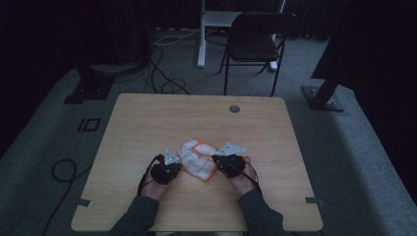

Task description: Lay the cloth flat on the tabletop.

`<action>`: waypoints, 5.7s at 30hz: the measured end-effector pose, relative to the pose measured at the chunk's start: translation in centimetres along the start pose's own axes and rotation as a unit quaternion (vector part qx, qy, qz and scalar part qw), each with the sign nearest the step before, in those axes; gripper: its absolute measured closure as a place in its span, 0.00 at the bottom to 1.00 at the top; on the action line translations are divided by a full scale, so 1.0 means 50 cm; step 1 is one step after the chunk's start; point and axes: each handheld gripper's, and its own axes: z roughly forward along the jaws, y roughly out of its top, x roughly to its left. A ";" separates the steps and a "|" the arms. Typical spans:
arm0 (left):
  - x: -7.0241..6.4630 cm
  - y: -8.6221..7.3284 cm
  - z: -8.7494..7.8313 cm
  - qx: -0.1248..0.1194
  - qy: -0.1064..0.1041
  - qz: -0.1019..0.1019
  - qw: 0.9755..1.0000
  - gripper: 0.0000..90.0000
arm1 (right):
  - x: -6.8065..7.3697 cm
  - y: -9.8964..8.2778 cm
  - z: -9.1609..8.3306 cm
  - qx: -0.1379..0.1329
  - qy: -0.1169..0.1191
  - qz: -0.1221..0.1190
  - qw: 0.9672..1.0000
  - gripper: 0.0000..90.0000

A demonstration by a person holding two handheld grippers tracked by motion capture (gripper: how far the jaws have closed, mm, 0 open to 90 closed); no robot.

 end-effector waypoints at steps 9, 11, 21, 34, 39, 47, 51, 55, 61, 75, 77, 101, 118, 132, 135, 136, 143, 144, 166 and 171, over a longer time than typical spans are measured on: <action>0.016 -0.021 -0.028 0.000 0.005 -0.005 1.000 0.99 | -0.060 -0.024 -0.039 -0.007 -0.032 0.034 0.999 0.99; 0.021 -0.028 -0.034 -0.003 0.004 -0.010 1.000 0.99 | -0.075 -0.031 -0.047 -0.008 -0.039 0.042 0.998 0.99; 0.011 -0.031 -0.066 -0.009 -0.005 0.001 1.000 0.99 | -0.105 -0.055 -0.067 -0.009 -0.049 0.062 0.997 0.99; 0.021 -0.024 -0.065 -0.016 0.004 -0.016 1.000 0.83 | -0.141 -0.106 -0.091 0.021 -0.071 0.080 0.994 0.98; 0.014 -0.004 -0.051 -0.018 0.002 -0.010 1.000 0.80 | -0.151 -0.121 -0.094 0.036 -0.077 0.090 0.992 0.82; 0.003 0.025 -0.031 -0.020 -0.003 -0.001 1.000 0.77 | -0.148 -0.097 -0.112 0.006 -0.086 0.089 0.992 0.66; -0.001 0.047 -0.015 -0.023 -0.003 0.005 1.000 0.75 | -0.157 -0.084 -0.102 0.000 -0.086 0.100 0.991 0.65; -0.002 0.066 -0.001 -0.025 -0.004 0.009 1.000 0.74 | -0.159 -0.079 -0.094 -0.003 -0.085 0.107 0.991 0.68; 0.000 0.092 0.019 -0.026 -0.007 0.011 1.000 0.73 | -0.159 -0.079 -0.092 0.002 -0.087 0.103 0.991 0.98; -0.007 0.151 0.071 -0.026 -0.011 0.006 1.000 0.68 | -0.153 -0.086 -0.091 0.012 -0.091 0.089 0.992 1.00; -0.007 0.156 0.080 -0.021 -0.012 0.004 1.000 0.68 | -0.154 -0.085 -0.091 0.011 -0.088 0.090 0.992 1.00; 0.010 0.165 0.153 0.027 -0.034 -0.030 0.999 0.65 | -0.224 -0.066 -0.054 0.014 -0.112 0.126 0.986 0.50; -0.003 0.160 0.146 0.025 -0.042 -0.001 0.999 0.97 | -0.210 -0.074 -0.024 0.042 -0.071 0.090 0.993 0.96; 0.039 0.155 0.045 -0.074 0.011 -0.042 0.996 0.97 | -0.232 -0.081 -0.059 0.030 -0.101 0.097 0.990 0.96; 0.042 0.157 0.031 -0.090 0.024 -0.047 0.995 0.97 | -0.235 -0.079 -0.061 0.028 -0.101 0.100 0.989 0.96; 0.043 0.157 0.021 -0.100 0.037 -0.050 0.993 0.97 | -0.236 -0.078 -0.061 0.027 -0.101 0.100 0.989 0.96; 0.046 0.141 0.048 -0.055 0.031 -0.066 0.996 0.87 | -0.238 -0.076 -0.045 0.051 -0.111 0.104 0.987 0.96; 0.048 0.136 0.050 -0.054 0.031 -0.069 0.996 0.82 | -0.238 -0.078 -0.042 0.059 -0.114 0.105 0.986 0.96; 0.061 0.099 0.055 -0.027 0.032 -0.061 0.997 0.69 | -0.164 -0.105 -0.066 0.047 -0.090 0.092 0.991 0.71; 0.058 0.102 0.065 -0.023 0.032 -0.057 0.998 0.68 | -0.132 -0.111 -0.073 0.040 -0.071 0.078 0.994 0.70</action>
